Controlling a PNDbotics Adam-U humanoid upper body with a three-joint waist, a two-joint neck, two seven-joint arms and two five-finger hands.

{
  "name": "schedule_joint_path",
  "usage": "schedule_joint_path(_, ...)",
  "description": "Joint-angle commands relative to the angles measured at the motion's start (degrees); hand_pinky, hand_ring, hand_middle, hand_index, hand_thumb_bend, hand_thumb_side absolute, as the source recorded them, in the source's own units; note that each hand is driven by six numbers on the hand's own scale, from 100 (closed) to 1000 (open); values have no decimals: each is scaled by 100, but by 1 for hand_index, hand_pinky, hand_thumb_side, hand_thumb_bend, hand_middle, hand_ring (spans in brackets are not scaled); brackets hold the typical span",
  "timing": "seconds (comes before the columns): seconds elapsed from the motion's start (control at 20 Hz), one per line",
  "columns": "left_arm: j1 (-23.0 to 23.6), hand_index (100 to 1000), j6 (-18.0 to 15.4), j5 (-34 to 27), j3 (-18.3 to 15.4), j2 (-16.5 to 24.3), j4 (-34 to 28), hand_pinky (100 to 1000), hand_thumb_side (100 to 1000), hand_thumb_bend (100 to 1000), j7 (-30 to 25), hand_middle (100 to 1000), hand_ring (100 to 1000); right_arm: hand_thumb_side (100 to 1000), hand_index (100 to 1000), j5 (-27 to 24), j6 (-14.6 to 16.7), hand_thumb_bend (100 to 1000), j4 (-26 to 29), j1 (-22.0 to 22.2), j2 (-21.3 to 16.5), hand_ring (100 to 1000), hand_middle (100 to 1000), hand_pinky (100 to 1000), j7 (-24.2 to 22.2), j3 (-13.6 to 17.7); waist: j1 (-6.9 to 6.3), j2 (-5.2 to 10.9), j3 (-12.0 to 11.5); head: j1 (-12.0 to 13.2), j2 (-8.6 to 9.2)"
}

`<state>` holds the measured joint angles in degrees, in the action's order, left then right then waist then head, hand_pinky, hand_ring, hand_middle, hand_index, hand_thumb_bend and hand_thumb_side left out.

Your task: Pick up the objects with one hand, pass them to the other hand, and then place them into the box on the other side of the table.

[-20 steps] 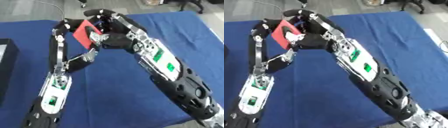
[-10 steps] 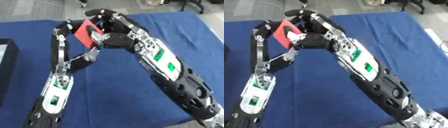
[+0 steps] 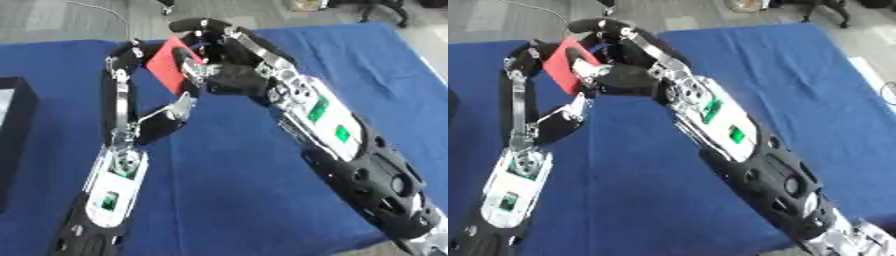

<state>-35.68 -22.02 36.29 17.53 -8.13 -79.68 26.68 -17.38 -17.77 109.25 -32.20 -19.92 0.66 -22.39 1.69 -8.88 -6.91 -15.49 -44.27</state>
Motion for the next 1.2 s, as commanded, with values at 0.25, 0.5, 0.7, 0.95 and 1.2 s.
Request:
schedule_joint_path(0.25, -41, 577, -14, 63, -130, 59, -24, 447, 529, 100, 109, 461, 489, 542, 893, 104, 221, 238, 169, -74, -36, 670, 679, 896, -214, 43, 20, 68, -16, -53, 15)
schedule_joint_path(0.5, -17, 579, -42, 148, -142, 76, -26, 452, 530, 100, 191, 464, 493, 580, 908, 212, 261, 272, 210, -70, -34, 692, 700, 916, -161, 115, 35, 79, -23, -170, 15)
schedule_joint_path(0.7, 7, 580, -44, 192, -163, 109, -24, 455, 530, 100, 240, 466, 495, 602, 922, 301, 306, 298, 306, -78, -54, 742, 736, 968, -131, 209, 40, 91, -28, -228, 15)
schedule_joint_path(0.95, 24, 580, -41, 236, -182, 124, 4, 456, 530, 100, 268, 467, 496, 619, 928, 265, 327, 305, 462, -90, -114, 756, 747, 985, -20, 359, 38, 111, -36, -343, 15)
schedule_joint_path(1.2, 30, 580, -52, 252, -184, 123, 9, 456, 531, 100, 280, 469, 499, 622, 929, 176, 287, 303, 527, -90, -149, 750, 744, 980, 43, 405, 33, 125, -34, -394, 15)
